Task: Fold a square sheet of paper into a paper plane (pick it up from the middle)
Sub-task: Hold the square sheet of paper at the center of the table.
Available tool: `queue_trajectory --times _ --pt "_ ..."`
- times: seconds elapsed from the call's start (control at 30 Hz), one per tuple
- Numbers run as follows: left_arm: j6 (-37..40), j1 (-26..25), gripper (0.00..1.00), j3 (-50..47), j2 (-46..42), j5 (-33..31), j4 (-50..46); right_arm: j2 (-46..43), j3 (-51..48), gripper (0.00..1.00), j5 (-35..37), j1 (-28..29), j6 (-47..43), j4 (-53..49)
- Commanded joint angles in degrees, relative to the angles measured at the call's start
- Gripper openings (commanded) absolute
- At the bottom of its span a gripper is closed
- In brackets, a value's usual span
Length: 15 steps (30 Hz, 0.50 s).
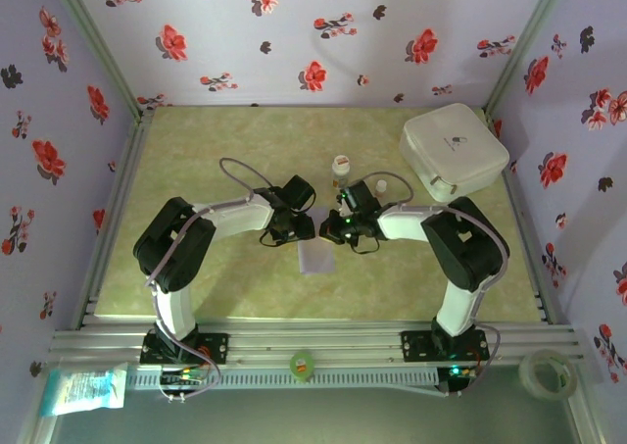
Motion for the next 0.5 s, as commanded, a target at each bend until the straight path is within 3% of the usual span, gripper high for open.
queue_trajectory --times 0.0,0.3,0.47 --pt "0.65 0.35 0.54 -2.58 5.67 -3.91 -0.19 1.40 -0.10 0.00 0.59 0.34 -1.94 -2.43" --pt "2.09 0.37 0.54 0.14 4.49 -3.67 -2.40 2.19 -2.01 0.00 4.37 0.11 -5.94 -6.12" --pt "1.60 1.52 0.57 0.72 -2.97 -2.93 -2.10 2.06 -0.94 0.00 5.08 -0.02 -6.99 -7.88"
